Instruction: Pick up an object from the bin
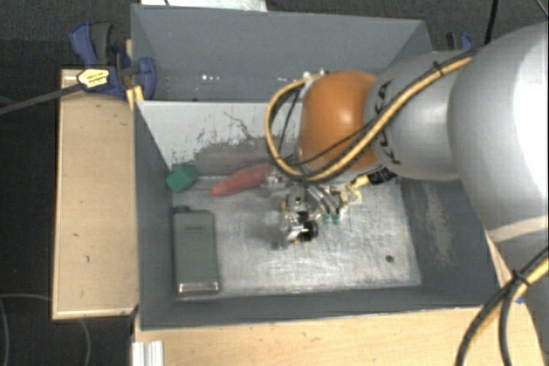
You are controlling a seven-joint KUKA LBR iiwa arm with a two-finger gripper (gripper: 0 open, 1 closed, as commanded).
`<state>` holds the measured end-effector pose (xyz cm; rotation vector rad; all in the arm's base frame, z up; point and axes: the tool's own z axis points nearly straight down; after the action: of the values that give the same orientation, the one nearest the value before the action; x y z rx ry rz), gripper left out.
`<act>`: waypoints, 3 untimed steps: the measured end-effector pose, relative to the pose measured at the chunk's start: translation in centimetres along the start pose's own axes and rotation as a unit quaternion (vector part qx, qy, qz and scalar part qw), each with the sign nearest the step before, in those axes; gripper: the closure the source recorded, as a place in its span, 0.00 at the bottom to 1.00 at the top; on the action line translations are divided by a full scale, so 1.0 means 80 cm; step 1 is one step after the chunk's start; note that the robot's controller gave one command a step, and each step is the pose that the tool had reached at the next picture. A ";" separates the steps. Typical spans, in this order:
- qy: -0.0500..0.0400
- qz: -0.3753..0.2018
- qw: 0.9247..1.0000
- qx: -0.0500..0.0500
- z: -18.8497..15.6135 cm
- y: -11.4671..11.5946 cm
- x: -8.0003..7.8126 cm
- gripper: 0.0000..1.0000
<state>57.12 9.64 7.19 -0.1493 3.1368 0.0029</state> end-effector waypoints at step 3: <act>0.000 0.188 0.982 0.000 -0.033 -0.068 0.054 0.00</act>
Offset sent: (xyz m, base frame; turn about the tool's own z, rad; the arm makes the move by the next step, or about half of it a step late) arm -0.0134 -0.0270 -0.0019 0.3948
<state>53.35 3.81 9.79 0.4422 3.1092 0.0024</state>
